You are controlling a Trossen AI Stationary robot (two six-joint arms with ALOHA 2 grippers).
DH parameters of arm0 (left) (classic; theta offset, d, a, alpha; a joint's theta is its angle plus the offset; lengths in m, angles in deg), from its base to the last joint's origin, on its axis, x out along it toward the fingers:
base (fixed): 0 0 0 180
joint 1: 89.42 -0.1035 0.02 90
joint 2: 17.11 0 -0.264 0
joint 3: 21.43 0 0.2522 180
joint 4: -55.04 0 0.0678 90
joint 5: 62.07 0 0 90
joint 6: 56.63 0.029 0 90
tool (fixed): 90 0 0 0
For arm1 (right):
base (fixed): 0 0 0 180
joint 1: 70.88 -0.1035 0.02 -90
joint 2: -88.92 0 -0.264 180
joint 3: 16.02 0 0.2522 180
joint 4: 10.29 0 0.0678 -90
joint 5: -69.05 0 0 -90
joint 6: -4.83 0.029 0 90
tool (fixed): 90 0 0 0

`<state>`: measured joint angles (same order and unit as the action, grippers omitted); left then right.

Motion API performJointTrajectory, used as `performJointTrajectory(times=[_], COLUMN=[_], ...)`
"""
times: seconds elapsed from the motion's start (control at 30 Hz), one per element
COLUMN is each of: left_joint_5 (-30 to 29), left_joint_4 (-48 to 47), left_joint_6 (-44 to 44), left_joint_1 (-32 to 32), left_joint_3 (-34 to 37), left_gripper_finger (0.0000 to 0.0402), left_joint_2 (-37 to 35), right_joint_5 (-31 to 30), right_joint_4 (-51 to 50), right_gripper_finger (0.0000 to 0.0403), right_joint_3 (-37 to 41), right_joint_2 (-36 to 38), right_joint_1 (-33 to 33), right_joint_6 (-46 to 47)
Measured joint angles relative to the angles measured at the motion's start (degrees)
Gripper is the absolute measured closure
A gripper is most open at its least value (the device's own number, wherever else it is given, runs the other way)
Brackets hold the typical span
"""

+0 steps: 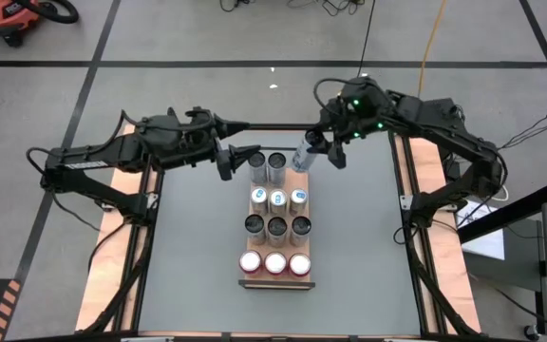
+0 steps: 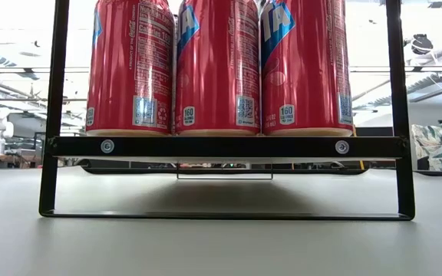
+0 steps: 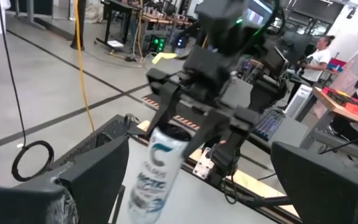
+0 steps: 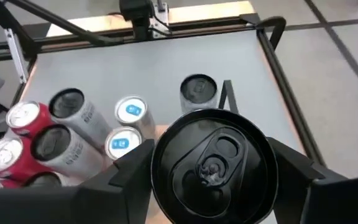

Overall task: Sort soda cans
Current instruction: Put the white blue soda can on the shelf and align it with the other white blue soda cans

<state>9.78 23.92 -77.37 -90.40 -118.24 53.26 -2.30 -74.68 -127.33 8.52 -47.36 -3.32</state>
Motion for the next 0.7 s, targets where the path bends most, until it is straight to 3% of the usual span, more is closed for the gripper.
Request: performJointTrajectory(times=[0.7], left_joint_5=[0.0], left_joint_4=[0.1], left_joint_6=[-1.5], left_joint_1=[0.2], left_joint_3=[0.0], left_gripper_finger=[0.0006], left_joint_2=[0.0], right_joint_5=[3.8], right_joint_4=[10.3], right_gripper_finger=[0.019], right_joint_3=[15.6], right_joint_2=[-0.5], right_joint_1=[1.3], right_joint_6=[-5.4])
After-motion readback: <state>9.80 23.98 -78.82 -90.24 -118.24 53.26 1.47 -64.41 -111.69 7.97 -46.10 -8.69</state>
